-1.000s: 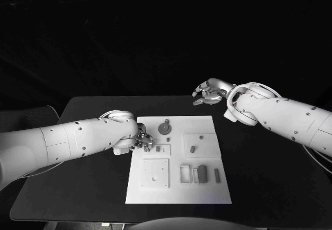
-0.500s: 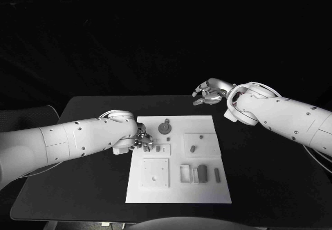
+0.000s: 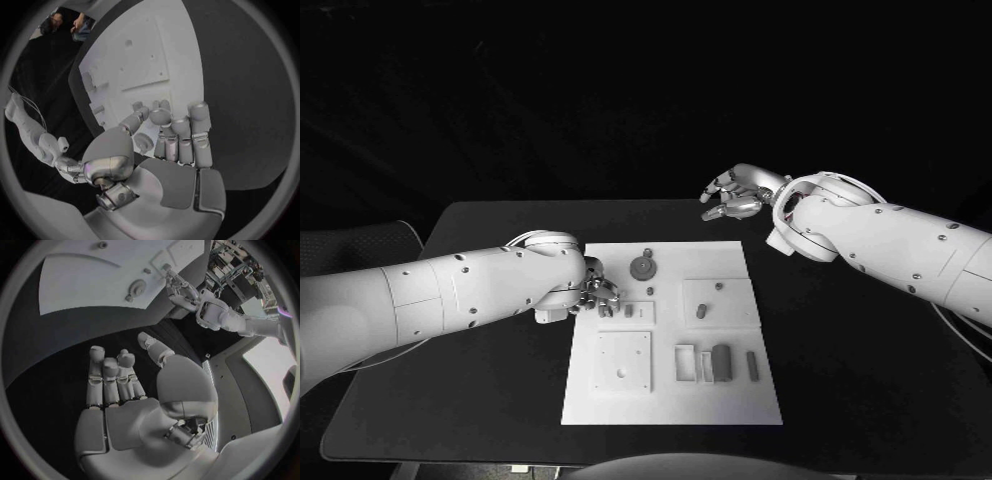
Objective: Assemble the parts on the task board
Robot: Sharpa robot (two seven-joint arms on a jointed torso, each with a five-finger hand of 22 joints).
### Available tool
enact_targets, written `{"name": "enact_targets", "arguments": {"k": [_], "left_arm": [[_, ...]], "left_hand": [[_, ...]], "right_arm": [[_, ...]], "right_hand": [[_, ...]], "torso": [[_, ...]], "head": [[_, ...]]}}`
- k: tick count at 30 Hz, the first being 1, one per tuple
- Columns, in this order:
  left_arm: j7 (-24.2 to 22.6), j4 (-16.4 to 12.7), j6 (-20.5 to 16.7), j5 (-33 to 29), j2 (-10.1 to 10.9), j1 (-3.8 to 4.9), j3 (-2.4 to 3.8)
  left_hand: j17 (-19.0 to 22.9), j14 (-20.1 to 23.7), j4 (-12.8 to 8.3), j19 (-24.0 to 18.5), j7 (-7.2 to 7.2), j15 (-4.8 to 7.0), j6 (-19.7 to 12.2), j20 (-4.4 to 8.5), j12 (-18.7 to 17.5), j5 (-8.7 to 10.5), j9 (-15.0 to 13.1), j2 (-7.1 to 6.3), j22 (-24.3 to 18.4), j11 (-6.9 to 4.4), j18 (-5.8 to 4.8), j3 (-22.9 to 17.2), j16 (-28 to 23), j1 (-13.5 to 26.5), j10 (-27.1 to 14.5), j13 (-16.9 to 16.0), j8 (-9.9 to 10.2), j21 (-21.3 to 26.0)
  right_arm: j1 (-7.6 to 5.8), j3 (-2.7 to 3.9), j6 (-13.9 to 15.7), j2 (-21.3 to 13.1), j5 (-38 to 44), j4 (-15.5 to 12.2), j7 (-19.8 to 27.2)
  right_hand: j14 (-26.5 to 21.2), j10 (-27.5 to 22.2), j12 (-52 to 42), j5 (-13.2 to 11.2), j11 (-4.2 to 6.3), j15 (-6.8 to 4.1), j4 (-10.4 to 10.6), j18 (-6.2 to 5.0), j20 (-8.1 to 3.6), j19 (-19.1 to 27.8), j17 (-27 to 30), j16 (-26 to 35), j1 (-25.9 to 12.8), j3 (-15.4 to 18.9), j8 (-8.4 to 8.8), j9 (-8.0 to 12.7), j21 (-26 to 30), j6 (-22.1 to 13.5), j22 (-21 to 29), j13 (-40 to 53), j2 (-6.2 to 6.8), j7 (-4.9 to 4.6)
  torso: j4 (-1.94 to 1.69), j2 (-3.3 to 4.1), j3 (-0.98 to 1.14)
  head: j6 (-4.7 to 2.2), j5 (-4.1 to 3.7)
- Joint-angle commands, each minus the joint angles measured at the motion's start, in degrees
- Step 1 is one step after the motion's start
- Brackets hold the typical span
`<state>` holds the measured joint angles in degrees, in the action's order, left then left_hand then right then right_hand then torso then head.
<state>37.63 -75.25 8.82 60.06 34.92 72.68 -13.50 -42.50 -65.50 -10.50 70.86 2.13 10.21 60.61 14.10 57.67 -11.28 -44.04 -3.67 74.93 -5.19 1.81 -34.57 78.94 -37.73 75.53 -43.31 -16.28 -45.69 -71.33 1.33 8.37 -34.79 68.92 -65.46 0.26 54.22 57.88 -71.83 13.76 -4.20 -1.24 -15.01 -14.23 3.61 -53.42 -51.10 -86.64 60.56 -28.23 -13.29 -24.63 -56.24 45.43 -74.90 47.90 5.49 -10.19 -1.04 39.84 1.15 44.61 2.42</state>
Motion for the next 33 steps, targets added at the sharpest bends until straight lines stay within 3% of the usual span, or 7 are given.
{"name": "enact_targets", "arguments": {"k": [1, 33], "left_arm": [[-0.8, -0.3, -0.8, -0.3, 0.0, -0.23, -0.1], [-1.1, -1.7, -2.4, -0.1, 1.5, -0.2, -0.05]], "left_hand": [[0.0, -0.1, 0.3, 0.0, -1.55, 0.49, 8.5, 0.23, -0.4, 0.21, 0.1, 0.19, 0.7, -0.54, 1.6, 0.0, -0.1, -0.2, -1.2, 0.0, 0.0, 0.3], [-0.1, -0.3, 0.1, 0.2, -1.67, 0.55, 8.8, 0.27, -0.3, 0.27, 0.0, 0.52, 0.8, -0.65, 1.63, 0.0, 0.0, -0.5, -1.0, -0.1, -0.1, 0.2]], "right_arm": [[0.05, 0.01, -0.8, 0.1, 0.3, 0.0, 0.2], [0.49, 0.01, -0.9, 0.2, 0.3, 0.7, 0.3]], "right_hand": [[0.0, -0.5, -0.4, 0.3, 0.05, -0.49, 0.4, -0.77, -0.18, 0.0, 0.1, 0.0, -0.2, 0.0, -0.13, 0.1, 0.3, 0.1, -0.2, -0.1, -0.21, -0.43], [0.0, -0.5, -0.4, 0.3, 0.05, -0.49, 0.5, -0.77, -0.2, 0.0, 0.1, -0.1, -0.2, 0.0, -0.14, 0.1, 0.3, 0.1, -0.2, -0.1, -0.24, -0.44]], "torso": [[-0.01, 0.0, -0.03], [-0.02, -0.01, 0.01]], "head": [[-0.01, 0.04], [0.13, -0.06]]}}
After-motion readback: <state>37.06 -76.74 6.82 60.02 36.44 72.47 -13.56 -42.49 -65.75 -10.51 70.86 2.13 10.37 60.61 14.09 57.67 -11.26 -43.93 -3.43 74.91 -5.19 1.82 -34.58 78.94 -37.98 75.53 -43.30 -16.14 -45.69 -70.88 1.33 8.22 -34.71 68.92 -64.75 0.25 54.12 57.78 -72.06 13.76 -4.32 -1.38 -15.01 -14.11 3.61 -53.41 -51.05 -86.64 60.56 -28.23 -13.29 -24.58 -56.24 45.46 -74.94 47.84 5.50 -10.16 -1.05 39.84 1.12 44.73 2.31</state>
